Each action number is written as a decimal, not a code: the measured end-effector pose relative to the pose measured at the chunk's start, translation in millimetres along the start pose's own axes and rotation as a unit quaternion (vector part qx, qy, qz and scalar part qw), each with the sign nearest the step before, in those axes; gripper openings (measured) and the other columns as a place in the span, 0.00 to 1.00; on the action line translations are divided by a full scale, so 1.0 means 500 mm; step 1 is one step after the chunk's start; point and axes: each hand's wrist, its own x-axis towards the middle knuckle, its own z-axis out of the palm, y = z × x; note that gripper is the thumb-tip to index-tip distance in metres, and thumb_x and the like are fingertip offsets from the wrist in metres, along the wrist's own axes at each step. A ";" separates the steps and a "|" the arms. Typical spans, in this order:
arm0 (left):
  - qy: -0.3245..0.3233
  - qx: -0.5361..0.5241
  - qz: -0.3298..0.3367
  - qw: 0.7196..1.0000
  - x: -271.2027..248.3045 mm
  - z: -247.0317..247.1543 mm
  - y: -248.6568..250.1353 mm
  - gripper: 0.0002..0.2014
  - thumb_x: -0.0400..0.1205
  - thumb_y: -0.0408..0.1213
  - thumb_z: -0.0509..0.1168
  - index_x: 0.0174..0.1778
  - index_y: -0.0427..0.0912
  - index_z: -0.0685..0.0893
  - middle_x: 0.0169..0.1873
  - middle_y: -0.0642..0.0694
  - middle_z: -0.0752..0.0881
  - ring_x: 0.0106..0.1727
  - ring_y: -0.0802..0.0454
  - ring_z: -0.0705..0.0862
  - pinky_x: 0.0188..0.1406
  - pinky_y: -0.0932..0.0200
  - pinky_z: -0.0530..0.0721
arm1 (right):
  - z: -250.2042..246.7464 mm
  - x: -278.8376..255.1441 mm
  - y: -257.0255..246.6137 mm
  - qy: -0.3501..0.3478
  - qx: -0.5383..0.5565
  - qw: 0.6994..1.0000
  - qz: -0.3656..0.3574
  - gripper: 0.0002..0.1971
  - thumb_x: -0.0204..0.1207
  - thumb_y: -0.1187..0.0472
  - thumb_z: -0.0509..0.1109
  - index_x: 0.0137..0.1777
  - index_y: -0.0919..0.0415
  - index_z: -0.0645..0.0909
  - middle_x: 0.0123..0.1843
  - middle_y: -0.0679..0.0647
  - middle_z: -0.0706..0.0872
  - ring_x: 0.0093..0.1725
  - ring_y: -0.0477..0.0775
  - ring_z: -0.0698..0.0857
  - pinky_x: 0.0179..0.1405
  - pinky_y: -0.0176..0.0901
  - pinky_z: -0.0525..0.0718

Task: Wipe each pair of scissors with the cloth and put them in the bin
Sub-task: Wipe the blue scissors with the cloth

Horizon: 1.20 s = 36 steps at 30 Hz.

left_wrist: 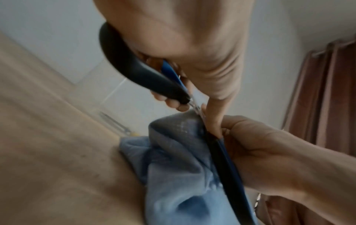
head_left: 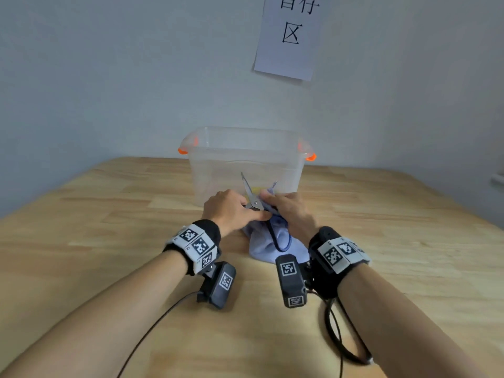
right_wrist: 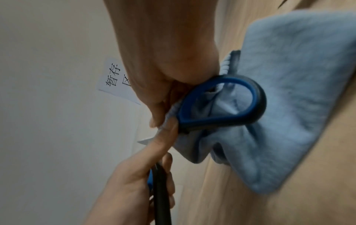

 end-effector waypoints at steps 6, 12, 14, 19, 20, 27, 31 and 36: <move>-0.013 0.008 0.008 1.000 -0.058 -0.005 -0.008 0.33 0.62 0.74 0.74 0.34 0.43 0.89 0.30 0.49 0.88 0.35 0.47 0.87 0.29 0.55 0.75 | 0.025 -0.060 0.006 0.048 -0.062 0.997 0.004 0.19 0.74 0.57 0.80 0.25 0.60 0.81 0.29 0.59 0.82 0.34 0.57 0.82 0.36 0.50 0.81; -0.012 0.029 -0.006 0.999 -0.128 -0.010 0.001 0.34 0.67 0.71 0.73 0.20 0.44 0.69 0.21 0.49 0.75 0.26 0.49 0.74 0.24 0.56 0.63 | 0.033 -0.103 -0.002 0.101 -0.018 0.995 -0.006 0.17 0.77 0.64 0.76 0.27 0.61 0.78 0.26 0.55 0.79 0.28 0.55 0.79 0.30 0.47 0.79; -0.021 0.026 -0.015 0.999 -0.144 -0.003 -0.003 0.34 0.67 0.72 0.73 0.21 0.45 0.68 0.22 0.50 0.74 0.27 0.49 0.73 0.26 0.56 0.63 | 0.033 -0.111 0.003 0.114 -0.037 0.993 -0.008 0.16 0.76 0.63 0.77 0.27 0.62 0.79 0.28 0.56 0.80 0.31 0.56 0.81 0.33 0.47 0.80; -0.037 -0.003 -0.045 0.998 -0.162 0.011 -0.015 0.34 0.67 0.67 0.76 0.18 0.46 0.65 0.17 0.52 0.69 0.23 0.52 0.69 0.23 0.58 0.59 | 0.019 -0.126 0.032 0.042 -0.027 0.998 0.038 0.08 0.77 0.62 0.77 0.40 0.64 0.82 0.38 0.59 0.85 0.39 0.58 0.86 0.45 0.52 0.87; -0.039 -0.004 -0.052 0.998 -0.163 0.011 -0.017 0.34 0.67 0.67 0.77 0.18 0.47 0.65 0.17 0.52 0.69 0.23 0.52 0.69 0.23 0.58 0.59 | 0.017 -0.131 0.033 0.021 -0.026 0.998 0.055 0.08 0.77 0.62 0.77 0.40 0.64 0.82 0.38 0.60 0.86 0.38 0.58 0.86 0.44 0.52 0.88; -0.063 0.023 -0.050 0.996 -0.144 0.029 -0.006 0.35 0.68 0.68 0.75 0.20 0.47 0.62 0.20 0.51 0.68 0.25 0.52 0.68 0.24 0.56 0.59 | 0.016 -0.117 0.060 0.083 -0.044 0.995 0.034 0.10 0.75 0.63 0.78 0.38 0.70 0.84 0.40 0.70 0.89 0.43 0.67 0.90 0.49 0.67 0.90; -0.079 0.049 -0.047 0.995 -0.132 0.033 -0.007 0.34 0.67 0.73 0.72 0.20 0.48 0.66 0.22 0.51 0.70 0.28 0.50 0.72 0.25 0.55 0.61 | 0.016 -0.090 0.072 0.118 -0.034 0.991 0.045 0.12 0.75 0.61 0.78 0.42 0.72 0.84 0.44 0.68 0.89 0.45 0.64 0.90 0.48 0.62 0.91; -0.085 0.035 -0.048 0.995 -0.120 0.041 -0.018 0.36 0.67 0.72 0.72 0.41 0.37 0.86 0.40 0.38 0.87 0.45 0.41 0.86 0.29 0.57 0.67 | 0.001 -0.074 0.063 0.101 -0.072 0.990 0.064 0.24 0.75 0.55 0.77 0.67 0.69 0.81 0.63 0.64 0.87 0.61 0.65 0.87 0.61 0.56 0.86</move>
